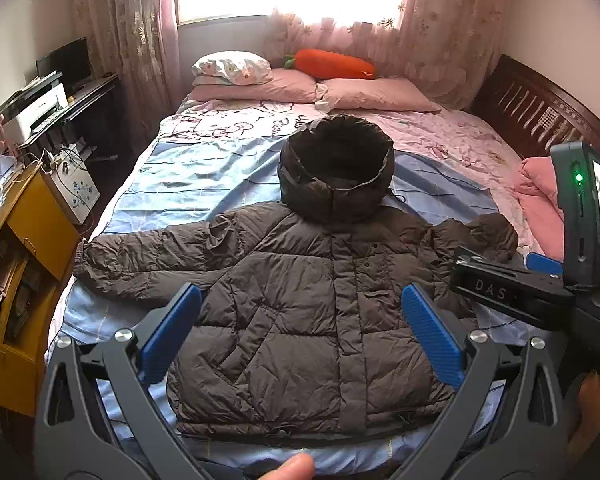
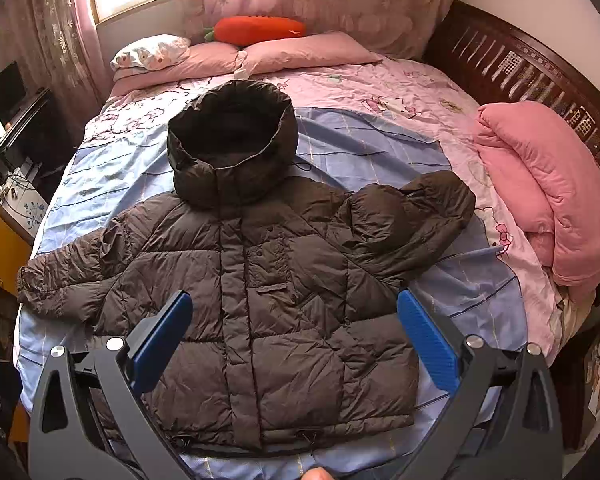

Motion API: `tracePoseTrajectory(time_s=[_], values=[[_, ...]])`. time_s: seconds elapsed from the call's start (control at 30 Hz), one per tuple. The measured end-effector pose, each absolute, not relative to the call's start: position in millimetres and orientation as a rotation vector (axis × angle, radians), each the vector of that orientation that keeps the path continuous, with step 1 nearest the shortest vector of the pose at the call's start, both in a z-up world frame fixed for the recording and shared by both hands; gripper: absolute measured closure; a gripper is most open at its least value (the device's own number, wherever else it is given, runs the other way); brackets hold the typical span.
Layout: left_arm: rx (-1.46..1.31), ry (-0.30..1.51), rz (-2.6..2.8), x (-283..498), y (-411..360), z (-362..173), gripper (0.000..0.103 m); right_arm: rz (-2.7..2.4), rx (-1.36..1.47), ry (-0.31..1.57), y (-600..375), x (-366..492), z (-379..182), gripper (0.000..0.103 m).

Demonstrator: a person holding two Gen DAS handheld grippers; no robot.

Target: Fold large clothes

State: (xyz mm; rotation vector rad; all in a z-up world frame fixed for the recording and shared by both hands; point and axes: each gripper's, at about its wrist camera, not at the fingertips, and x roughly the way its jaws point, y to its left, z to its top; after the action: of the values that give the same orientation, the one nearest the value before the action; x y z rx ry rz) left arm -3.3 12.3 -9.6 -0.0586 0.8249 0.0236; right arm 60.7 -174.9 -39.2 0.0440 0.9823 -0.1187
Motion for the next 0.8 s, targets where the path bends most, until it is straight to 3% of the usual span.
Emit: tracePoseTrajectory(time_s=[0.8], values=[[-0.052,0.826,0.03,-3.1,10.9,-7.5,0.002,-0.115,0.046,0.986,-172.1,62.0,-40.5,0.001]])
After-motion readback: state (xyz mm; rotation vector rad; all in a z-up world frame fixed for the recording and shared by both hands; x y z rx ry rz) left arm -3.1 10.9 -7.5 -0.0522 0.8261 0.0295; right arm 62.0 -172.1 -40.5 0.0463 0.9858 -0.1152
